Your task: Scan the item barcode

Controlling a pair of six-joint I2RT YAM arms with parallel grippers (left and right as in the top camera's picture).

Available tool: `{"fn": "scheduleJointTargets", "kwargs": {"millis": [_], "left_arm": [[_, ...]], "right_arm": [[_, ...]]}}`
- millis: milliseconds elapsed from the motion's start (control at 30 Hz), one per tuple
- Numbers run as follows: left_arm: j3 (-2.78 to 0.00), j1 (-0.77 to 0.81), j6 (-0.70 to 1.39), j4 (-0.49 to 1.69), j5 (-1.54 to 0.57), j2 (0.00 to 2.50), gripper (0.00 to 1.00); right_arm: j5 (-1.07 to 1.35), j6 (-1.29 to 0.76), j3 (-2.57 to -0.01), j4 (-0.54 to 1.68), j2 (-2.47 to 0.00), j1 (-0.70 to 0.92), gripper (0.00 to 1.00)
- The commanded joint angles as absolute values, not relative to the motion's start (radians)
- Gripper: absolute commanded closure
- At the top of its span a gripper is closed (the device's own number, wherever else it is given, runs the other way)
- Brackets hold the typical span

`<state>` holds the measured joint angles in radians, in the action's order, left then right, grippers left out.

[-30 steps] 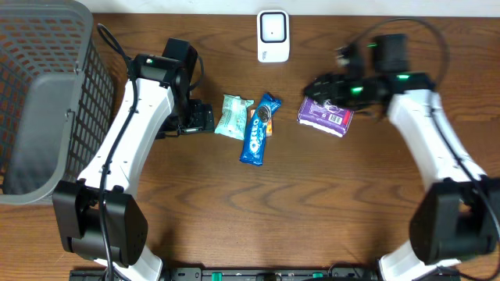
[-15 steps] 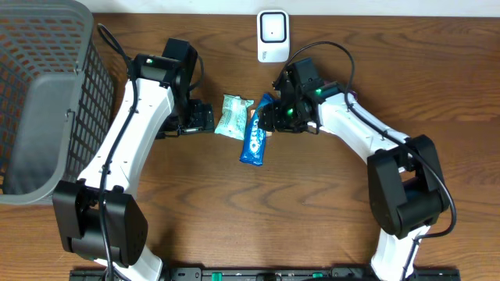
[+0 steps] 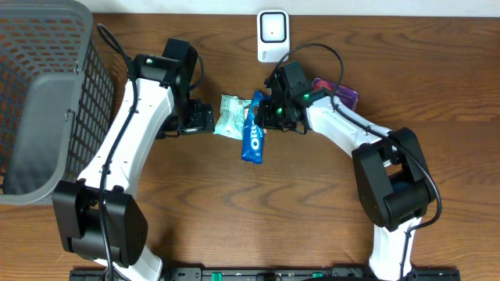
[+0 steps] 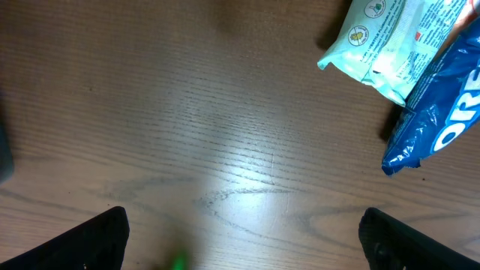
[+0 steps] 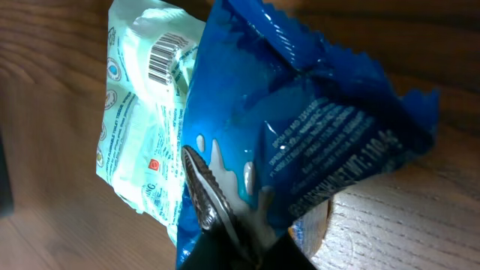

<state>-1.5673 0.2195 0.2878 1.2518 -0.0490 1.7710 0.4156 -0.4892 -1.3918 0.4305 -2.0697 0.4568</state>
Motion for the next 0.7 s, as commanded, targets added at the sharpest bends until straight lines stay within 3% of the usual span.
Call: {"fn": "scheduleJointTargets", "kwargs": {"millis": [0, 433, 533, 667], "left_arm": [[-1.575, 0.219, 0.285, 1.256, -0.040, 1.765, 0.02], [-1.575, 0.219, 0.285, 1.256, -0.040, 1.765, 0.02], [-1.575, 0.219, 0.285, 1.256, -0.040, 1.765, 0.02], [-1.575, 0.219, 0.285, 1.256, -0.040, 1.765, 0.02]], "right_arm": [[0.424, -0.473, -1.406, 0.447, -2.071, 0.463, 0.99], [0.360, -0.340, -1.460, 0.631, -1.847, 0.367, 0.99], [0.347, -0.224, -1.459, 0.655, -1.848, 0.341, 0.99], [0.257, -0.216, -1.459, 0.654, -1.881, 0.342, 0.99]]}}
